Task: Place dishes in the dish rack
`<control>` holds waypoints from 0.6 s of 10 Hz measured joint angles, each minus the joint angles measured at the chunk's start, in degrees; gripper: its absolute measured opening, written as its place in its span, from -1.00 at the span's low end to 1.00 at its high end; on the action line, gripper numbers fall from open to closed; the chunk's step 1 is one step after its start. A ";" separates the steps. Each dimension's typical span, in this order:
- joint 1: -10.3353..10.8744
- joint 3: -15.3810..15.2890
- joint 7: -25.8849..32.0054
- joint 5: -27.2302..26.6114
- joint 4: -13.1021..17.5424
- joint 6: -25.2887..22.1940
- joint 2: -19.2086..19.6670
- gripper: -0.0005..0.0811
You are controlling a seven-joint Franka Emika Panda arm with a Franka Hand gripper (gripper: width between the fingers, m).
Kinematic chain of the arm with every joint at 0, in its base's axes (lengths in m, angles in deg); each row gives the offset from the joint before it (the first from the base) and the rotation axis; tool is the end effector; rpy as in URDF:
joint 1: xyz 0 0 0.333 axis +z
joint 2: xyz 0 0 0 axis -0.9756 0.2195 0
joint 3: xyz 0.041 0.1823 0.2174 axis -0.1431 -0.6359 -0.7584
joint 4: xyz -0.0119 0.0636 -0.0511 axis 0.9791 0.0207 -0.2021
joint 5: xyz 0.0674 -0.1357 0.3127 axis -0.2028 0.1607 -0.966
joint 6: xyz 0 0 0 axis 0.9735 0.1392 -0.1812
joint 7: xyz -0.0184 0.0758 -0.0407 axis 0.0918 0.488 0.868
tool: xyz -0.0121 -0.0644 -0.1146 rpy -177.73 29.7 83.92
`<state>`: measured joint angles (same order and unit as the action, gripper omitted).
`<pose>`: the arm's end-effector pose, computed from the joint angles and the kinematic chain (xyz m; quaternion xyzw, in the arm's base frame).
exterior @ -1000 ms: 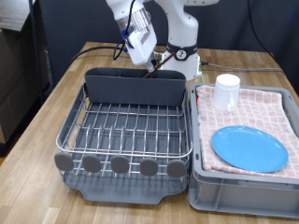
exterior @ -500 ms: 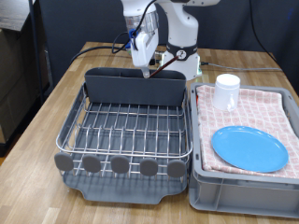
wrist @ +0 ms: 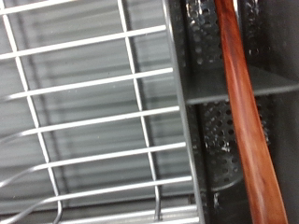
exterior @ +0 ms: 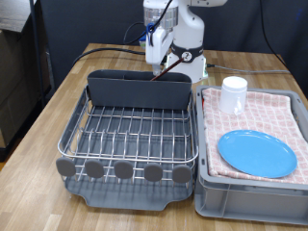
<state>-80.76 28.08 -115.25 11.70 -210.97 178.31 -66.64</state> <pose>0.3288 -0.0726 0.3110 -0.3280 0.9443 -0.0041 0.0276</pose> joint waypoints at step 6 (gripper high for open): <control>1.29 -1.61 0.87 -0.22 3.03 -9.20 -5.16 0.98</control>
<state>-79.47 26.47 -114.37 11.48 -207.94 169.11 -71.80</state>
